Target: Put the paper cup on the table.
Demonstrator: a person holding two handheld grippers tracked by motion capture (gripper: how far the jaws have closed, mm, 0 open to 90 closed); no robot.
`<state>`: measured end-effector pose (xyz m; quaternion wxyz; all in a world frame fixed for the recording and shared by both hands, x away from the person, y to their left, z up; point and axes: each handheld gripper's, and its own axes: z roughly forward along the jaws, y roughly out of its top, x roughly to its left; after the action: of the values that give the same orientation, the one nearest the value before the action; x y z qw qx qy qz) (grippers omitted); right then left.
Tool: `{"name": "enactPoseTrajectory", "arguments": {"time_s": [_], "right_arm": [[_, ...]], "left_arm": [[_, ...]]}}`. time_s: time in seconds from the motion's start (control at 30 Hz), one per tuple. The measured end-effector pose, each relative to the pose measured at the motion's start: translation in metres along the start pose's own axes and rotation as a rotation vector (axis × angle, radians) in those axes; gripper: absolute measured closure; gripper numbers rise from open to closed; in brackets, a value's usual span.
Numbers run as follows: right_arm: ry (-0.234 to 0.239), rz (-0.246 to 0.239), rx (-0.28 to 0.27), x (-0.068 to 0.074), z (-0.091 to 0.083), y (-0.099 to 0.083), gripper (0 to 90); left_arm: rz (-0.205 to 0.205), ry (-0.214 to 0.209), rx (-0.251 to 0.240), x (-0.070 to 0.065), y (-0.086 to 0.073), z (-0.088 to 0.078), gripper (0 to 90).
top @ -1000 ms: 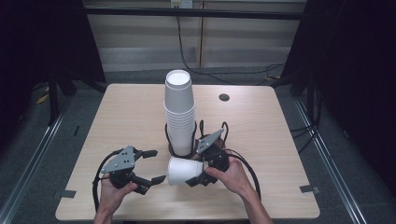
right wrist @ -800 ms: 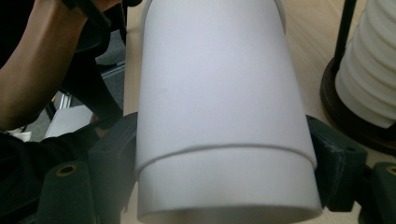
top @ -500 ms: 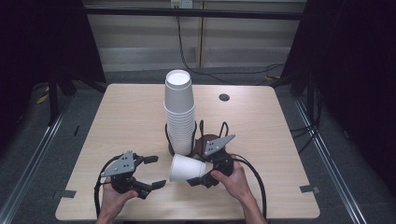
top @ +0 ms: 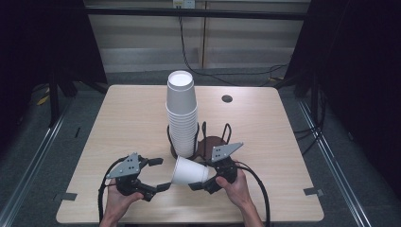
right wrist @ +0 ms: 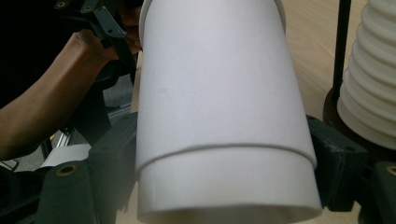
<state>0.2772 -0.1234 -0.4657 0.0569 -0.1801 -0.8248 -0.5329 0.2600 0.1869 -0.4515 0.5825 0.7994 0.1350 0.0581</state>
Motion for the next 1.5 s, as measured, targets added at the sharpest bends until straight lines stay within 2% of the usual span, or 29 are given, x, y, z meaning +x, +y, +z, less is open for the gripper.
{"name": "enactPoseTrajectory", "arguments": {"time_s": [0.17,0.27,0.4,0.43,0.6,0.73,0.87,0.97,1.03,1.23,1.5], "right_arm": [[0.008,-0.023,-0.052,0.002,-0.001,0.0,21.9],[0.013,-0.034,-0.074,0.003,0.001,-0.001,21.9],[0.029,-0.038,-0.086,0.002,0.003,-0.002,21.9],[0.033,-0.038,-0.088,0.002,0.004,-0.003,21.9],[0.053,-0.039,-0.081,0.001,0.007,-0.006,21.9],[0.06,-0.049,-0.079,0.002,0.008,-0.004,22.0],[0.058,-0.063,-0.077,0.003,0.007,-0.003,22.0],[0.055,-0.062,-0.077,0.003,0.006,-0.003,22.0],[0.053,-0.064,-0.076,0.003,0.006,-0.002,22.0],[0.057,-0.071,-0.07,0.002,0.009,-0.002,22.0],[0.059,-0.076,-0.07,0.003,0.008,-0.001,21.9]], "left_arm": [[0.002,-0.007,-0.016,-0.002,0.0,0.002,15.7],[-0.002,-0.024,-0.024,-0.004,-0.001,0.005,15.6],[-0.013,-0.01,-0.015,-0.002,-0.002,0.01,15.5],[-0.013,-0.001,-0.008,-0.001,-0.002,0.012,15.5],[-0.014,-0.049,-0.019,0.003,-0.003,0.016,13.9],[-0.009,-0.056,-0.023,0.005,-0.001,0.021,6.3],[-0.006,-0.074,-0.018,0.006,0.001,0.025,5.4],[-0.019,-0.074,-0.018,0.008,0.001,0.028,3.5],[-0.027,-0.093,-0.026,0.008,0.001,0.031,3.6],[-0.028,-0.124,-0.009,0.009,0.003,0.039,4.1],[-0.034,-0.133,-0.014,0.009,0.004,0.041,5.2]]}}
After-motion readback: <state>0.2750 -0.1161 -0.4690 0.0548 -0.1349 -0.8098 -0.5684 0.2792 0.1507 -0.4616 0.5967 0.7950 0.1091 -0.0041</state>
